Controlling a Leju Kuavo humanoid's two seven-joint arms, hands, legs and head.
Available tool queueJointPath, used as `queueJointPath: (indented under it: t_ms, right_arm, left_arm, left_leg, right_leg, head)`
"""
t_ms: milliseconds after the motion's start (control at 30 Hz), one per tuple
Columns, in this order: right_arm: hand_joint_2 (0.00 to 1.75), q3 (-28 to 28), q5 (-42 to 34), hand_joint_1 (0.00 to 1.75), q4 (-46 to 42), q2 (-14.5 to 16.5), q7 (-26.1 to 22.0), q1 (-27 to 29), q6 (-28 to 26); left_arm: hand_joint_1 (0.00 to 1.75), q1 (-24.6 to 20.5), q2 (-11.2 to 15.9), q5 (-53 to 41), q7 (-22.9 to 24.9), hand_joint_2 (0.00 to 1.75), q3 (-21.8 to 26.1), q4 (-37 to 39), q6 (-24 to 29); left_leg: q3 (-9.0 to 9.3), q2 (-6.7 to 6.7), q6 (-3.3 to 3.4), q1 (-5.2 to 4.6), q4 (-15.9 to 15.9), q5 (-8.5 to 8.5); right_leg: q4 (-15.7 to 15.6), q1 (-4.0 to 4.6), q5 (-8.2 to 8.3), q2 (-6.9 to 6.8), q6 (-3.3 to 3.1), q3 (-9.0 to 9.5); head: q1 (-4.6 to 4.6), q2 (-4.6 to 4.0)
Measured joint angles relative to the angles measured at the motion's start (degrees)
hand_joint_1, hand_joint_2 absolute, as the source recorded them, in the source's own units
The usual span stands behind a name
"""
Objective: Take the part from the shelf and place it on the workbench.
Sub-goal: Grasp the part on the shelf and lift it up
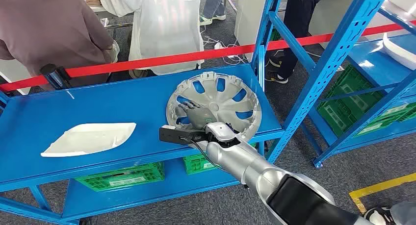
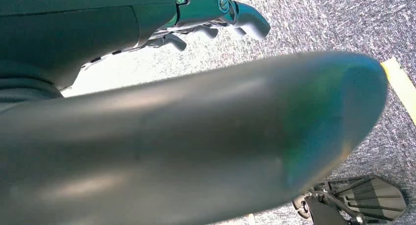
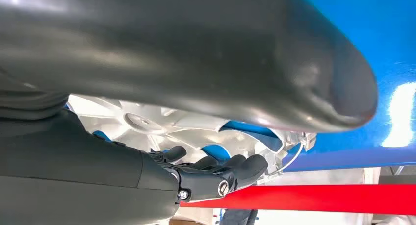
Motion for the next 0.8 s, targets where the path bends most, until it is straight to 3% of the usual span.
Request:
queueJointPath:
  t_ms: [433,567,800]
  right_arm:
    - [0.0,0.0,0.02,0.0,0.0,1.54,0.14,2.22,1.5]
    - [1.75,-0.1,-0.87,0.0,0.0,1.73,1.36,2.92,1.52]
    - [1.75,-1.26,-2.62,0.0,0.0,1.9,2.48,3.72,1.75]
  left_arm:
    - [0.0,-0.67,-0.36,-0.22,0.32,0.0,0.0,0.02,-0.31]
    - [0.0,-0.63,-0.44,0.01,0.35,0.0,0.0,0.02,-0.23]
    - [0.0,-0.6,-0.52,0.06,0.25,0.0,0.0,0.02,-0.04]
  left_leg:
    - [0.01,0.0,-0.02,0.01,-0.03,-0.01]
    - [0.01,0.0,-0.02,0.01,-0.03,-0.02]
    - [0.01,0.0,-0.03,0.01,-0.03,-0.02]
  right_leg:
    - [0.0,0.01,-0.04,0.0,-0.05,0.0]
    - [0.0,0.01,-0.06,0.0,-0.04,0.01]
    - [0.0,0.01,-0.06,0.0,-0.03,0.01]
  head:
    - [0.0,0.0]
    - [0.0,0.0]
    - [0.0,0.0]
